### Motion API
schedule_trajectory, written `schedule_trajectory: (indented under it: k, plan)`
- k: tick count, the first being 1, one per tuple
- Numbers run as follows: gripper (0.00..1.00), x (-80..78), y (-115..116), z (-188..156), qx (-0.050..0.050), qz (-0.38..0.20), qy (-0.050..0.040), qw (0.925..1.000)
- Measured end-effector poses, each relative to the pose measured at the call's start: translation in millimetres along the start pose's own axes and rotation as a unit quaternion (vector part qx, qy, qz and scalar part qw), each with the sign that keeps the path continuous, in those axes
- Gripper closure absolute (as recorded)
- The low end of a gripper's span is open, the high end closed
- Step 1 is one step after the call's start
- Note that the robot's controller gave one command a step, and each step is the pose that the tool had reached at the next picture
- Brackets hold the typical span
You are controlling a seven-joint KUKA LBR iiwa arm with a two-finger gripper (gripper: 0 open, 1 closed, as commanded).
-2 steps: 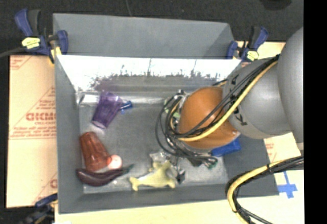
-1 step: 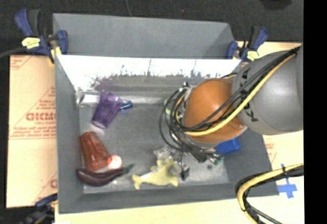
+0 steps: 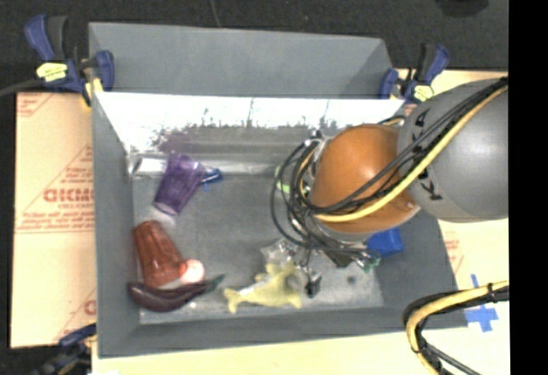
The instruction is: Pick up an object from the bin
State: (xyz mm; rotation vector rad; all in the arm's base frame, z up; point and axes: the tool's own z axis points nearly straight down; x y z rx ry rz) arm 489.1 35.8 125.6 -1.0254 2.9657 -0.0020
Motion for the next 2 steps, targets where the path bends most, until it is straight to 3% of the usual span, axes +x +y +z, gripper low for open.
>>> schedule_trajectory:
  k: [1, 2]
  plan:
    - [1.00, -0.5, -1, -7, 0.001, 0.000, -0.0019, 1.0000]
    - [1.00, 1.1, 0, -48, -0.001, 0.002, 0.0018, 1.0000]
